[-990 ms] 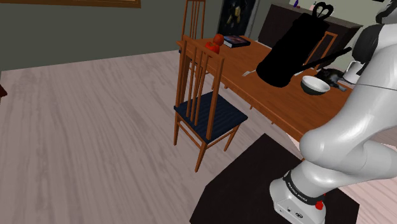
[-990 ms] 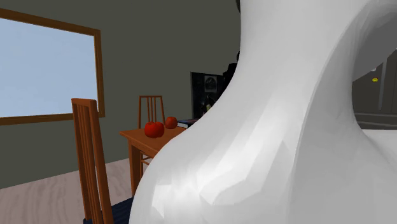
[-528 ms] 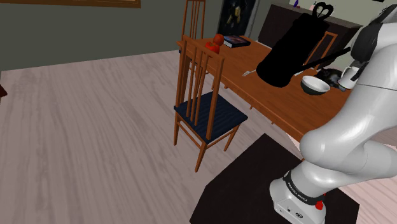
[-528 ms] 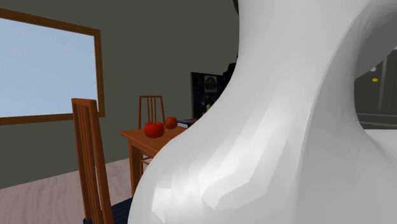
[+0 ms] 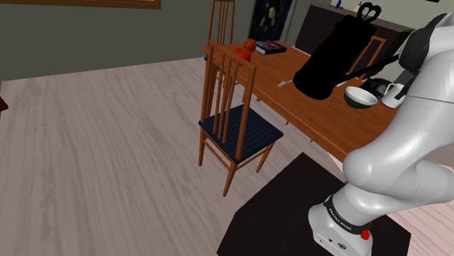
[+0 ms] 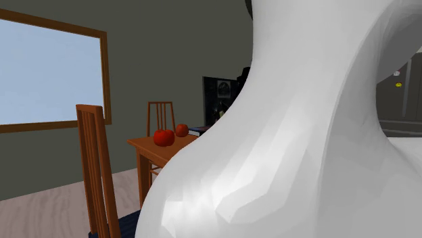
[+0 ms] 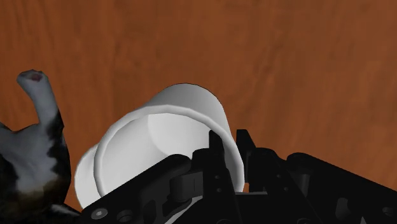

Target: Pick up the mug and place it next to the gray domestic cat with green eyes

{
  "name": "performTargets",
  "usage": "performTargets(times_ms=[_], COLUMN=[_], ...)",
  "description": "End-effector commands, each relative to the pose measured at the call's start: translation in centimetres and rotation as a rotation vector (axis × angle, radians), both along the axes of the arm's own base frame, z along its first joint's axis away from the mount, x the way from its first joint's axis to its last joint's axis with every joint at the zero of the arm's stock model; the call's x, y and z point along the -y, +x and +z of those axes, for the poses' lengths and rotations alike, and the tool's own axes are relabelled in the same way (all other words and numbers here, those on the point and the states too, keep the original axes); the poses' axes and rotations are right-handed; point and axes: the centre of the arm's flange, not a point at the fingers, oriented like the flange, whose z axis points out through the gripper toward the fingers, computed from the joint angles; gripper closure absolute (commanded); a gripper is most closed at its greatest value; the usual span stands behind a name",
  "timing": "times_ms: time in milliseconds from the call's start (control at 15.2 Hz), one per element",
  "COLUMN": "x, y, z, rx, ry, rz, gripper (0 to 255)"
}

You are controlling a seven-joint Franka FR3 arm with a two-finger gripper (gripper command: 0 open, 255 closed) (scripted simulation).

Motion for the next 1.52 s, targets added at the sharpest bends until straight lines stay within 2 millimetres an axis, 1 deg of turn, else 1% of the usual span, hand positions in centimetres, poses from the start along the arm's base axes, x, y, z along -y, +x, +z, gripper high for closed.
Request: performTargets(times_ms=[0,1188,1452], x=[0.0,0.0,0.0], y=[0.0,0.0,0.0], z=[-1.2,-10.9,-10.9], rx=[0.000,0.000,0.000], ry=[-0.001,-0.001,-0.001], rz=[0.000,0.000,0.000], gripper=[255,255,255])
